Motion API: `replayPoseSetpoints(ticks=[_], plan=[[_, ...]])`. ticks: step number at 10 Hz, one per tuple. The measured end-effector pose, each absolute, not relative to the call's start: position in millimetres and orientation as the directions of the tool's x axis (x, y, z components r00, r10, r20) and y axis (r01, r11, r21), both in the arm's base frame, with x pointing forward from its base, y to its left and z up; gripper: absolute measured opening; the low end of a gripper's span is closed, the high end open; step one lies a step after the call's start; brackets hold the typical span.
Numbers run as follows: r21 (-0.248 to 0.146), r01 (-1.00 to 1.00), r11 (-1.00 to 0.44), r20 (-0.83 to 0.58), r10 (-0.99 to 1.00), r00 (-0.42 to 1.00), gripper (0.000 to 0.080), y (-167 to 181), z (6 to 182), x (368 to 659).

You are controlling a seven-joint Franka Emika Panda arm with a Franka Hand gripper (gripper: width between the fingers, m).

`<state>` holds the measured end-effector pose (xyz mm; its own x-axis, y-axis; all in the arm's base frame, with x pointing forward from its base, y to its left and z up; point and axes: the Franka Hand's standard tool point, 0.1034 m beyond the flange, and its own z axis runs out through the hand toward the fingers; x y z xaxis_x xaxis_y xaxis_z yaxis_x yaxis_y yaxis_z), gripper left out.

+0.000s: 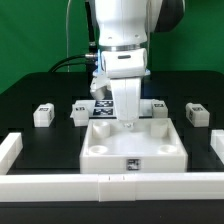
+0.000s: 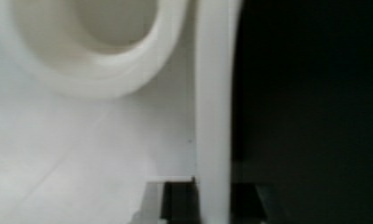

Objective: Assemble one leg

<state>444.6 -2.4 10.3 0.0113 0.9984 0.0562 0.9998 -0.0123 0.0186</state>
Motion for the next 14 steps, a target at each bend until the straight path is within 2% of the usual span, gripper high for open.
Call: replayPoseSetpoints(ticks=[7,10,14], plan=[[0.011,1.000,-0.014,0.058,0.998,0.013,0.0057,1.5,10.2,449.1],[0.034,0.999,-0.017,0.077,0.997,0.015,0.0057,28.6,10.7,474.5],[0.044,0.999,-0.007,0.091,0.996,0.003,0.0057,56.7,10.7,481.0]])
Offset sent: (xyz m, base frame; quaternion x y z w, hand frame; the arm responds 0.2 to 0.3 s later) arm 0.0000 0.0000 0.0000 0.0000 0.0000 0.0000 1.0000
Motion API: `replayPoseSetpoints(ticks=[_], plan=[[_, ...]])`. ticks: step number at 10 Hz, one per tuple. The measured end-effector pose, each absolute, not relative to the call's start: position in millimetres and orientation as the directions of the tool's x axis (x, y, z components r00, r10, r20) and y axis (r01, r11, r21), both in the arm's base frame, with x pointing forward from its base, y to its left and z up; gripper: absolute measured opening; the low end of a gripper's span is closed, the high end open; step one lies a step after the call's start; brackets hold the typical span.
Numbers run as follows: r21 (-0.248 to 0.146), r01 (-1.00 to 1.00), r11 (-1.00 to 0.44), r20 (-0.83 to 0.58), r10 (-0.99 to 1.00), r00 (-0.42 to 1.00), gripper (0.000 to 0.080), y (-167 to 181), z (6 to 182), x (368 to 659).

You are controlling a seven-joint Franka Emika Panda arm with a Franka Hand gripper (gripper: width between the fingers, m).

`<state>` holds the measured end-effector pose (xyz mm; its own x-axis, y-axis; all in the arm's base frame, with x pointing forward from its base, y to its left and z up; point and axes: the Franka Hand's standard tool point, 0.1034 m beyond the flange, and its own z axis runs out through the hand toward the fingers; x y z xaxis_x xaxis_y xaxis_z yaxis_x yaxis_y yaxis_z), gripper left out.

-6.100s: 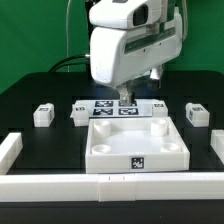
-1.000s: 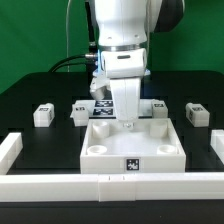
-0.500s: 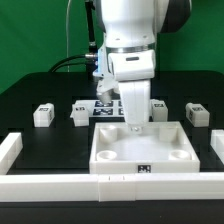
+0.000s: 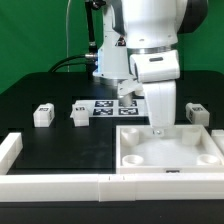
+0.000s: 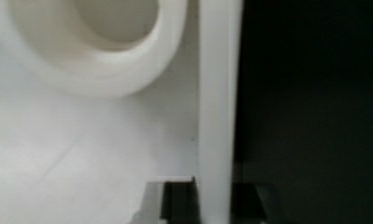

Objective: Assemble one leg

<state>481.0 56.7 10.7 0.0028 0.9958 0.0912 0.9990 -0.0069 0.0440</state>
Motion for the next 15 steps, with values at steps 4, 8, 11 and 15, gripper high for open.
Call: replayPoseSetpoints(ticks=[4,8,11,15], plan=[[0.045,0.999,0.006,0.090,0.996,-0.010,0.0057,62.2,10.7,480.7],[0.043,0.999,0.004,0.090,0.996,-0.008,0.0349,61.4,10.2,480.3],[0.043,0.999,0.003,0.090,0.996,-0.007,0.0620,60.8,10.0,480.2],[0.043,0.999,0.002,0.090,0.996,-0.006,0.0649,60.2,10.1,479.8]])
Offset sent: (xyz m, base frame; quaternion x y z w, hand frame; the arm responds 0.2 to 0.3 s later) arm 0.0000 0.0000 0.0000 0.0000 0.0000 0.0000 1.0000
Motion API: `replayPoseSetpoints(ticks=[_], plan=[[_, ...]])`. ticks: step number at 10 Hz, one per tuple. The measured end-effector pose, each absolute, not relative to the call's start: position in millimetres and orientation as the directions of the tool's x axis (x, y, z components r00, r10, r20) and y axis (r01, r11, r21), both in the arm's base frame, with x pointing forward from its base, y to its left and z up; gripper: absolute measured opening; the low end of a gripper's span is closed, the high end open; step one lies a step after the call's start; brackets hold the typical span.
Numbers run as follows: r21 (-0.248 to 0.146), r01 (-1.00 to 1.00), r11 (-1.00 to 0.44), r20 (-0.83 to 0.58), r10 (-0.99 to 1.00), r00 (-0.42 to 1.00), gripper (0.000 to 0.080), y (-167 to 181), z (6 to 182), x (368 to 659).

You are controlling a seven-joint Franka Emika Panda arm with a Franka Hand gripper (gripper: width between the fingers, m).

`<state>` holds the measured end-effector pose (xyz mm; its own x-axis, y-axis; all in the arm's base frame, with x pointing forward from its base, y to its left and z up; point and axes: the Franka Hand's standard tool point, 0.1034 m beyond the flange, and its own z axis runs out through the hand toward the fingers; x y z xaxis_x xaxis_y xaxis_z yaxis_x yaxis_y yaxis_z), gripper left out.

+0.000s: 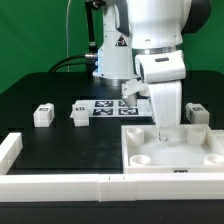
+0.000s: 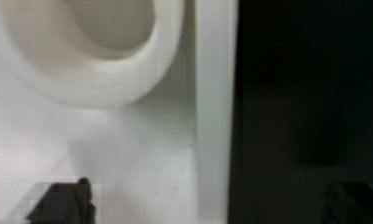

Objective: Assemble one leg

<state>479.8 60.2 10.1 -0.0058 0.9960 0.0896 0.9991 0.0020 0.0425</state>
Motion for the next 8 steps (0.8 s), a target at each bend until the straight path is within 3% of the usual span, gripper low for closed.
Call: replayPoseSetpoints(ticks=[4,5,7,8], plan=[[0.086,0.993,-0.086,0.077,0.994,0.079,0.0649,58.5,47.4,455.1],[0.101,0.990,-0.095,0.078,0.993,0.087,0.0649,57.8,52.1,449.2],[0.093,0.989,-0.119,0.079,0.991,0.111,0.0649,56.9,49.5,447.9],[0.085,0.976,-0.202,0.088,0.977,0.195,0.0649,56.9,49.3,447.7]])
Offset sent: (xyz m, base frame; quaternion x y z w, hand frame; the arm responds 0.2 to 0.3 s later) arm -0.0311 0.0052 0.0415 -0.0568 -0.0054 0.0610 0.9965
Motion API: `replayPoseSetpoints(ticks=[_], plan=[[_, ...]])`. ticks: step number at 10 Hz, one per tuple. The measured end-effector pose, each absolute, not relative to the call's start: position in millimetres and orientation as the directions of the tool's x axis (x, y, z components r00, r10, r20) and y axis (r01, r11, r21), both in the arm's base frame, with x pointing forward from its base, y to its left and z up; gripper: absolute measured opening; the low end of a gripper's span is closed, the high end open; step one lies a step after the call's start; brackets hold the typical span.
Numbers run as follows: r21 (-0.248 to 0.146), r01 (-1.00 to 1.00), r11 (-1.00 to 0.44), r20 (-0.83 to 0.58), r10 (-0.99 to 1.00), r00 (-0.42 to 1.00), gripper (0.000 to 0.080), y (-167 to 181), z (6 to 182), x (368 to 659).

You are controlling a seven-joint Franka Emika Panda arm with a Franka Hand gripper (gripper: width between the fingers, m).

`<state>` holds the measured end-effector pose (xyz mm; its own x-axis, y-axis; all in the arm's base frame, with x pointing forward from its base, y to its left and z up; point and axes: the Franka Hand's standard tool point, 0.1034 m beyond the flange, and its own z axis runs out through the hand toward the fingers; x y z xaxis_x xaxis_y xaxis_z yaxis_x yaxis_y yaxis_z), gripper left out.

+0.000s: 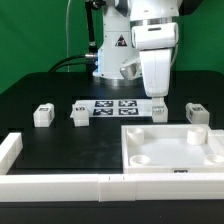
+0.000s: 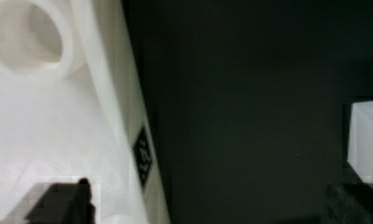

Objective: Assemble one leg

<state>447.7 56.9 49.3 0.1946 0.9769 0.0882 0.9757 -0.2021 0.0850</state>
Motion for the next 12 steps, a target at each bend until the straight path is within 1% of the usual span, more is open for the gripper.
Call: replayPoseSetpoints(ticks=[1,2,4,6,8,11,12], plan=[[0.074,0.949,-0.307,0.097,0.949,0.300,0.0649,57.1,49.1,447.5],[0.067,0.925,-0.373,0.102,0.925,0.366,0.0649,57.0,49.0,447.4],[0.051,0.771,-0.635,0.146,0.769,0.623,0.0649,55.7,46.2,440.7],[0.004,0.573,-0.819,0.156,0.567,0.809,0.0649,61.9,42.7,430.9],[-0.047,0.338,-0.940,0.146,0.328,0.933,0.0649,73.1,40.0,422.6],[-0.101,0.044,-0.994,0.116,0.032,0.993,0.0649,102.8,38.4,410.8],[-0.103,0.058,-0.993,0.115,0.046,0.992,0.0649,112.2,38.4,408.3]])
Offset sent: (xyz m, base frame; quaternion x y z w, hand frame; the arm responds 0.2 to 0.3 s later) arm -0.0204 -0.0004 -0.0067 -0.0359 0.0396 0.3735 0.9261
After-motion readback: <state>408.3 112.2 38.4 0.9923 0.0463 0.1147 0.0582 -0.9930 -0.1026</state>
